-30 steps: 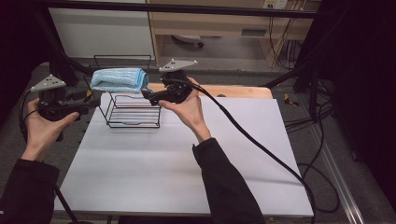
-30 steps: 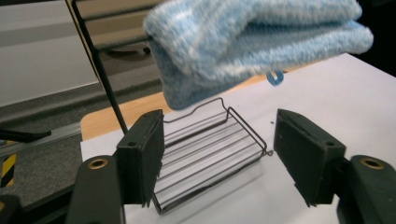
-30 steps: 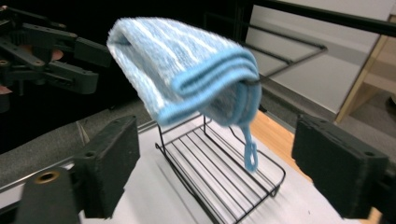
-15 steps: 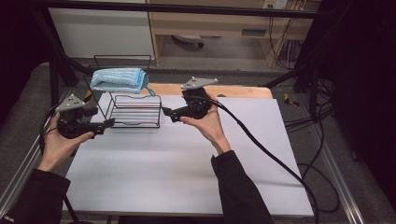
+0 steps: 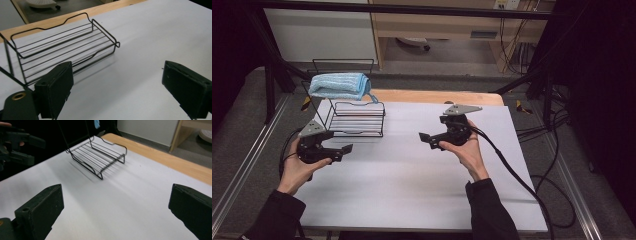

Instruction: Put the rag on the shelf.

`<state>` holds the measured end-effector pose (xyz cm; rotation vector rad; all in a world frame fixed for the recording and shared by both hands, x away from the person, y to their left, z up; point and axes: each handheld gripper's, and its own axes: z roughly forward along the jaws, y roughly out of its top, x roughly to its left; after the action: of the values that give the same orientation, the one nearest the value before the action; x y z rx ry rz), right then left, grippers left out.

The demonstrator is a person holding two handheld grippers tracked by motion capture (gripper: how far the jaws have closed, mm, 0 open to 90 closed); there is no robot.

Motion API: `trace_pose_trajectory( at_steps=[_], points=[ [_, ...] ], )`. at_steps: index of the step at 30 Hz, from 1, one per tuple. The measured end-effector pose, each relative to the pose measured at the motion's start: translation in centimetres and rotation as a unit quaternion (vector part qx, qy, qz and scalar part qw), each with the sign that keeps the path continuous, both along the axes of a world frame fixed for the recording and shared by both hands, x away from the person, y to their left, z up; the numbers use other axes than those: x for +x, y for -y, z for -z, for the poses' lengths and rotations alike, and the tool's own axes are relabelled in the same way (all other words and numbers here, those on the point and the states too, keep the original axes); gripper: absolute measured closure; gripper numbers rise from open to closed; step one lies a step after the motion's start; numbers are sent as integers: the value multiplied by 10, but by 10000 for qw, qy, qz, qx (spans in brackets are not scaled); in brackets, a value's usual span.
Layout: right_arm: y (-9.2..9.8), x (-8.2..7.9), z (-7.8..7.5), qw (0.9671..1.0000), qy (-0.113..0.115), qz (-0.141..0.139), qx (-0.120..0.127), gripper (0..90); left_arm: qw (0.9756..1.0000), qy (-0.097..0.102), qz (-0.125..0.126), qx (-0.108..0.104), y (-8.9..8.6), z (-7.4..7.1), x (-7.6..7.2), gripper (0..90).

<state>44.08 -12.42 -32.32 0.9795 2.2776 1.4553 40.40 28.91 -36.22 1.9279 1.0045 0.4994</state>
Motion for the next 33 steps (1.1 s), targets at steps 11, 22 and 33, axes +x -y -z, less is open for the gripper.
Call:
trace_pose_trajectory(
  at_steps=[11, 22, 33],
  points=[
    [59, -22, 48, 9992, -275, 181, -222, 6, 9995, -147, 259, -67, 15, 45, -16, 107],
    [105, -46, 88, 9970, -556, 438, -307, 6, 9986, -277, 402, 202, 17, 71, -23, 109],
    [140, -66, 117, 9958, -695, 552, -229, 6, 9972, -322, 571, 354, 21, 82, -28, 108]
  ],
)
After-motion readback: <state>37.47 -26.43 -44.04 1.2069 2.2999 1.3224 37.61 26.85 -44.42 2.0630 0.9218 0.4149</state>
